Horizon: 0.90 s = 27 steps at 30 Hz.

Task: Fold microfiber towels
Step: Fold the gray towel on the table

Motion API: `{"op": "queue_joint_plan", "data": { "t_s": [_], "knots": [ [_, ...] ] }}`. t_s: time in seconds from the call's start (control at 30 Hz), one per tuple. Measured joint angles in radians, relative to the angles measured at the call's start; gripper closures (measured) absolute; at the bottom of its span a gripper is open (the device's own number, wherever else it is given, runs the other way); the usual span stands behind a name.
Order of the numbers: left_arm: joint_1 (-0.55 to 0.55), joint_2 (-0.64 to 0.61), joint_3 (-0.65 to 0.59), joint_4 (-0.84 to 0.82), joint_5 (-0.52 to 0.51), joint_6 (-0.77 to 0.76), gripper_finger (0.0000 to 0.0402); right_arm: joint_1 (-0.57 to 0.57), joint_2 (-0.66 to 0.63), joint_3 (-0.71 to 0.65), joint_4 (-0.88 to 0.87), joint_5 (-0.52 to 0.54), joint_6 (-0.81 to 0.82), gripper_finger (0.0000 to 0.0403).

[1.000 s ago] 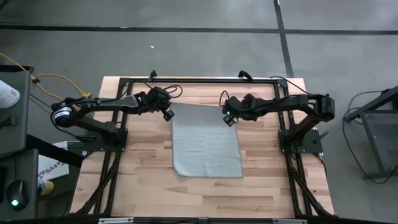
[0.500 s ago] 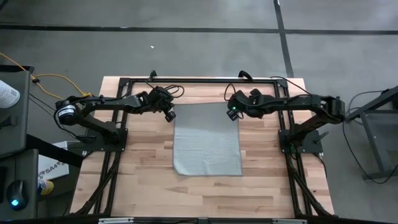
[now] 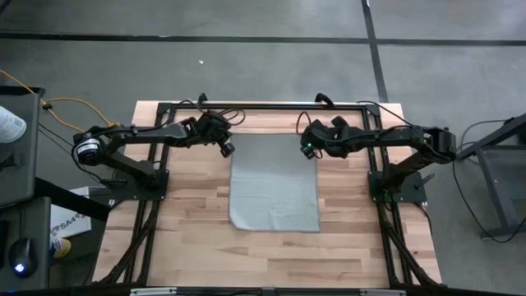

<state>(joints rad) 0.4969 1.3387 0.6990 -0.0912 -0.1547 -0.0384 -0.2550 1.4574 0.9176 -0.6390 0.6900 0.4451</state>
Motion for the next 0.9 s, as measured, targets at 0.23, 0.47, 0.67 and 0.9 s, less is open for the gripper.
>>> {"op": "queue_joint_plan", "data": {
  "t_s": [0.23,0.47,0.67,0.9],
  "knots": [
    [-0.034,-0.007,0.164,-0.199,-0.094,0.033,0.0401,0.008,-0.032,0.0,0.025,0.062,-0.045,0.0399],
    [-0.08,-0.008,0.224,-0.284,-0.129,0.048,0.0401,0.027,-0.125,-0.001,0.013,0.06,-0.051,0.0399],
    [-0.102,0.002,0.223,-0.372,-0.129,-0.024,0.0401,0.049,-0.148,-0.001,-0.018,-0.01,-0.043,0.0399],
    [-0.217,0.001,0.223,-0.418,-0.131,-0.069,0.0401,0.131,-0.147,-0.001,-0.103,-0.063,0.033,0.0399]
  ]
}}
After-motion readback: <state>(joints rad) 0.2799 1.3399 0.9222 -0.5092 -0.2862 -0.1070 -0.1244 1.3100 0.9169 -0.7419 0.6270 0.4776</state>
